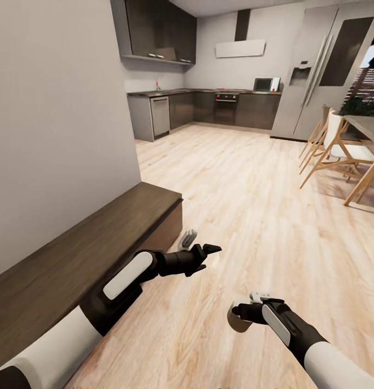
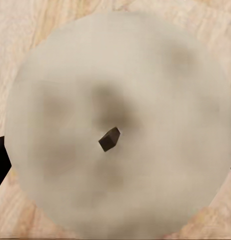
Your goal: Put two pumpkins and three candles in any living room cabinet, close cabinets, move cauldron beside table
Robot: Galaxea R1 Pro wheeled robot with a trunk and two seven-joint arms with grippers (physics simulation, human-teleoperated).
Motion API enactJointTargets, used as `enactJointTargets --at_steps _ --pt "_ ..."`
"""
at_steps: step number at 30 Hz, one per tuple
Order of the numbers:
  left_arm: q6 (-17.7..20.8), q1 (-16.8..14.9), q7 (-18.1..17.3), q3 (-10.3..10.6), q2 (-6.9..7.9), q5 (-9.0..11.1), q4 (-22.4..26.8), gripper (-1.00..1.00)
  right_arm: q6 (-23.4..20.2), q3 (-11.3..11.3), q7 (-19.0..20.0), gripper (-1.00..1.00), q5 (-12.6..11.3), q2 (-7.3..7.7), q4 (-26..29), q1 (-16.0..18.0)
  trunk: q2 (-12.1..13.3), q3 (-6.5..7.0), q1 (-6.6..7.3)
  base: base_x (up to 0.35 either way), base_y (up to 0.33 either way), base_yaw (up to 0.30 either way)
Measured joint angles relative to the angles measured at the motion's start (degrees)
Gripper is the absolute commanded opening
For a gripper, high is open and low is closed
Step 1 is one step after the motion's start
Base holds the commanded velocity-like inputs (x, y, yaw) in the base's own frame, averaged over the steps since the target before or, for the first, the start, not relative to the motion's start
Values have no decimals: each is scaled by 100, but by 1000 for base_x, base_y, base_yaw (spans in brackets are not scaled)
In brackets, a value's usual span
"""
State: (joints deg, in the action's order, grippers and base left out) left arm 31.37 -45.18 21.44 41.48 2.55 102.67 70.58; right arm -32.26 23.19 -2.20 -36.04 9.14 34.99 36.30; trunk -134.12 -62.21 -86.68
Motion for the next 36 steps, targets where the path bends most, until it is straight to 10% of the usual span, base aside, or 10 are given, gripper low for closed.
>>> enactJointTargets --at_steps 36 --pt "0 0 0 0 -9 0 0 100 0 -7 0 -100 -6 0 0 0 1444 646 791 -216 0 0"
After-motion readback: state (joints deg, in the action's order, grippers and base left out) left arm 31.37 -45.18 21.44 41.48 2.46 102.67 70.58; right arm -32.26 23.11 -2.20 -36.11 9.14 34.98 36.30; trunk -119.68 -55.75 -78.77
